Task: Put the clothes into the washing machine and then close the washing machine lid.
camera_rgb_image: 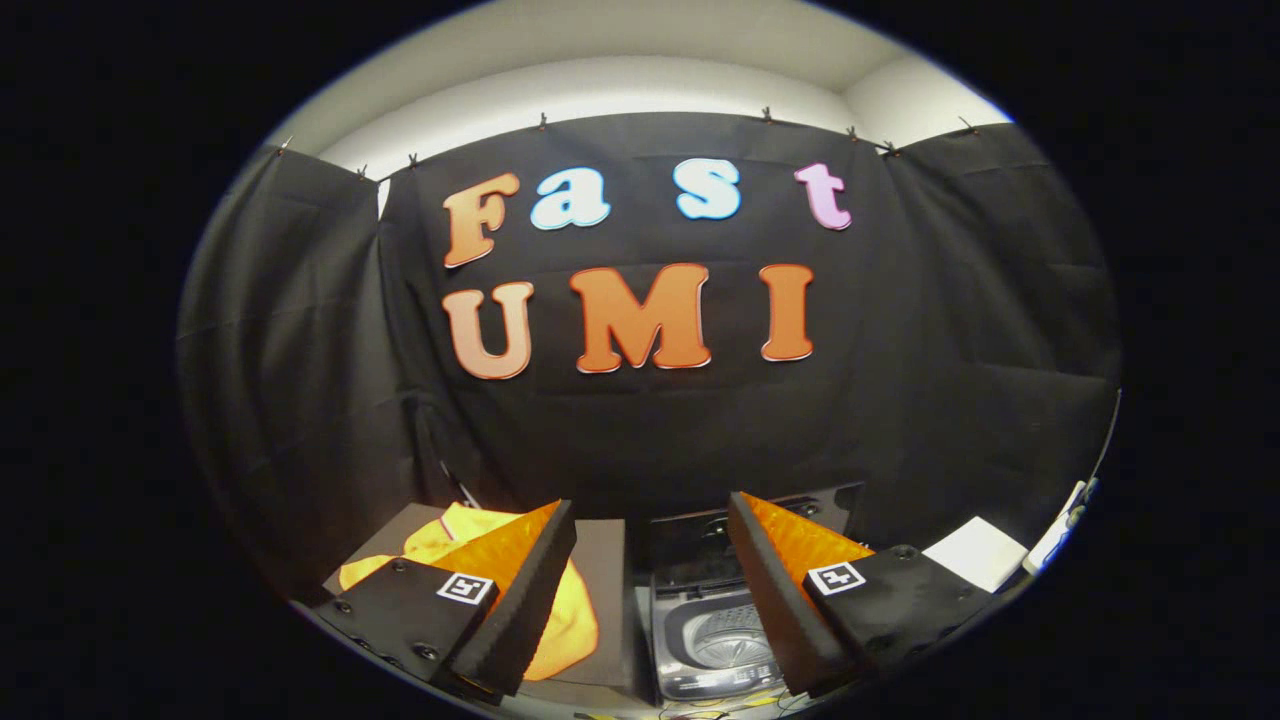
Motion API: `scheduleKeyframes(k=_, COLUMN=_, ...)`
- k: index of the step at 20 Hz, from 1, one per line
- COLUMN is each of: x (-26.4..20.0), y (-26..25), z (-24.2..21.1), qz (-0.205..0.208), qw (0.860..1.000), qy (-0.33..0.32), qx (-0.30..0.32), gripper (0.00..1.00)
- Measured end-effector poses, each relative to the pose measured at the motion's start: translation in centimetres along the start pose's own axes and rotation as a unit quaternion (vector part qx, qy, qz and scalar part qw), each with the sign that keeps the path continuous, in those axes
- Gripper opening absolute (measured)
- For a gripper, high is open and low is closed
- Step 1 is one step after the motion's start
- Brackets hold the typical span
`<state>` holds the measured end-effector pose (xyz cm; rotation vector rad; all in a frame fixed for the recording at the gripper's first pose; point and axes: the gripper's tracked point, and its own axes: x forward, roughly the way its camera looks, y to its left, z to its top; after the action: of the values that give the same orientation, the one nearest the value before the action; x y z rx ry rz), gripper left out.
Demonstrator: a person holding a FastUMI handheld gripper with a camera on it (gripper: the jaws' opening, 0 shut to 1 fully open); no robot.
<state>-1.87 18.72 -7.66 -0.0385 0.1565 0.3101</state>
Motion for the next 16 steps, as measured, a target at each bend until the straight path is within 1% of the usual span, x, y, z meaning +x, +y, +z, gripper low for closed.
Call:
scheduleKeyframes(k=3, x=0.6, y=5.0, z=-2.4, qz=0.037, qw=0.999, qy=0.025, qx=0.001, gripper=0.99)
scheduleKeyframes(k=7, x=2.0, y=10.3, z=-5.2, qz=0.069, qw=0.996, qy=0.052, qx=-0.023, gripper=0.99)
scheduleKeyframes(k=12, x=4.8, y=14.4, z=-8.6, qz=0.083, qw=0.992, qy=0.088, qx=-0.018, gripper=0.99)
scheduleKeyframes(k=16, x=6.7, y=16.3, z=-10.9, qz=0.080, qw=0.990, qy=0.112, qx=0.000, gripper=0.99)
